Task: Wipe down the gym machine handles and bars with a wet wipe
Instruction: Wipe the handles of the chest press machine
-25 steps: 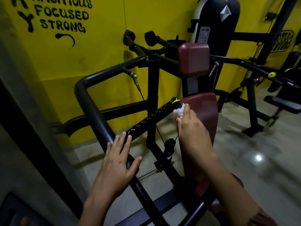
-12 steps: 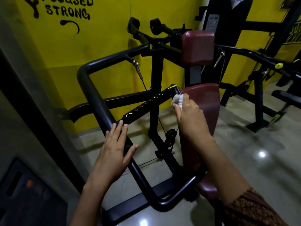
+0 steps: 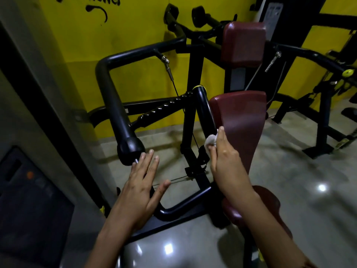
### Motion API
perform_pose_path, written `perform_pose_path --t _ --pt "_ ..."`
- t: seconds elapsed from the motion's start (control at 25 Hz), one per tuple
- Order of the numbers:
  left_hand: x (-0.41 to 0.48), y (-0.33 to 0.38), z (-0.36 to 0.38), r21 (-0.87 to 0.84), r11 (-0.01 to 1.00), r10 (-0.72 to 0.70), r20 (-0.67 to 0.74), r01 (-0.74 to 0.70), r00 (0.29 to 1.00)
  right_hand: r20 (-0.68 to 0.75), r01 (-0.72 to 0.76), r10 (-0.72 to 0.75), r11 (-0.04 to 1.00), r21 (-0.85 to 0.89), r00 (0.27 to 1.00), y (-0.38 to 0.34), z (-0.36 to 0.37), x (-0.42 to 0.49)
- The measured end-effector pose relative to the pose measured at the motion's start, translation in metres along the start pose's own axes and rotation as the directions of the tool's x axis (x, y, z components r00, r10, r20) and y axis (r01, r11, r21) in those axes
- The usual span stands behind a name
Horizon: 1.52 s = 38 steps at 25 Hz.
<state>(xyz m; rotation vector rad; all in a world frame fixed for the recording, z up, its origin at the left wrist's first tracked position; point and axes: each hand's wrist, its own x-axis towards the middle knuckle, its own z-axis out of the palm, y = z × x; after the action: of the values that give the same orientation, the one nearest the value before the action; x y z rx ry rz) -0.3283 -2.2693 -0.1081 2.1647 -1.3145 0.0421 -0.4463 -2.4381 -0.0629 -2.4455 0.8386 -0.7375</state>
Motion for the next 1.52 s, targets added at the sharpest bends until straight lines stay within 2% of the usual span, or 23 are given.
perform_pose_path --t 0.2,0.36,0.48,0.52,0.6,0.68,0.72,0.76,0.84,0.92,1.0,1.08,1.16,1.2,1.28,1.36,1.44,1.52 --pt "-0.015 0.017 0.015 0.038 0.997 -0.073 -0.026 0.074 0.997 -0.097 0.240 -0.235 0.970 0.043 0.967 0.027 0.010 -0.056" --pt "-0.018 0.019 0.023 0.055 0.994 -0.094 -0.080 0.099 0.992 -0.069 0.379 -0.387 0.919 -0.111 0.919 0.025 0.030 -0.070" --pt "-0.024 0.021 0.026 0.003 0.995 -0.096 -0.125 0.097 0.988 -0.031 0.616 -0.635 0.758 -0.213 0.772 0.044 0.026 -0.068" --pt "-0.025 0.021 0.027 -0.003 0.996 -0.093 -0.141 0.093 0.986 -0.045 0.642 -0.674 0.721 -0.261 0.738 0.054 0.022 -0.062" --pt "-0.025 0.021 0.027 -0.007 0.995 -0.095 -0.161 0.095 0.982 -0.134 0.579 -0.630 0.764 -0.285 0.765 0.063 0.023 -0.058" --pt "-0.025 0.022 0.028 -0.010 0.996 -0.090 -0.175 0.090 0.980 -0.222 0.491 -0.530 0.846 -0.208 0.819 0.044 0.037 -0.068" --pt "-0.025 0.021 0.028 -0.015 0.996 -0.087 -0.187 0.086 0.979 -0.220 0.497 -0.528 0.848 -0.181 0.820 0.031 0.048 -0.074" --pt "-0.024 0.020 0.028 -0.020 0.997 -0.083 -0.195 0.081 0.977 -0.185 0.555 -0.581 0.813 -0.176 0.792 0.022 0.057 -0.079" --pt "-0.024 0.018 0.029 -0.025 0.997 -0.081 -0.202 0.078 0.976 -0.081 0.696 -0.718 0.692 -0.194 0.691 0.023 0.054 -0.077" --pt "-0.025 0.017 0.030 -0.031 0.996 -0.084 -0.208 0.079 0.974 -0.041 0.732 -0.764 0.631 -0.256 0.644 0.044 0.036 -0.059" --pt "-0.025 0.018 0.031 -0.045 0.996 -0.081 -0.218 0.073 0.973 -0.098 0.675 -0.721 0.681 -0.285 0.686 0.062 0.025 -0.050" --pt "-0.025 0.018 0.032 -0.056 0.995 -0.095 -0.221 0.085 0.970 -0.177 0.561 -0.595 0.801 -0.207 0.784 0.055 0.028 -0.057" --pt "-0.025 0.017 0.034 -0.058 0.995 -0.093 -0.227 0.081 0.969 -0.160 0.510 -0.537 0.841 -0.178 0.828 0.033 0.044 -0.071" --pt "-0.025 0.017 0.035 -0.057 0.995 -0.089 -0.233 0.078 0.968 -0.107 0.570 -0.594 0.799 -0.191 0.798 0.026 0.051 -0.079" --pt "-0.025 0.016 0.035 -0.057 0.996 -0.085 -0.230 0.074 0.969 0.023 0.716 -0.728 0.667 -0.204 0.685 0.028 0.048 -0.078" --pt "-0.025 0.016 0.034 -0.048 0.997 -0.077 -0.227 0.068 0.971 0.060 0.762 -0.774 0.603 -0.237 0.631 0.047 0.031 -0.057" --pt "-0.026 0.017 0.033 -0.032 0.997 -0.079 -0.220 0.074 0.972 -0.002 0.733 -0.755 0.637 -0.237 0.656 0.067 0.014 -0.041" --pt "-0.026 0.018 0.030 -0.014 0.997 -0.076 -0.217 0.075 0.973 -0.050 0.691 -0.696 0.718 -0.084 0.716 0.075 0.002 -0.044"
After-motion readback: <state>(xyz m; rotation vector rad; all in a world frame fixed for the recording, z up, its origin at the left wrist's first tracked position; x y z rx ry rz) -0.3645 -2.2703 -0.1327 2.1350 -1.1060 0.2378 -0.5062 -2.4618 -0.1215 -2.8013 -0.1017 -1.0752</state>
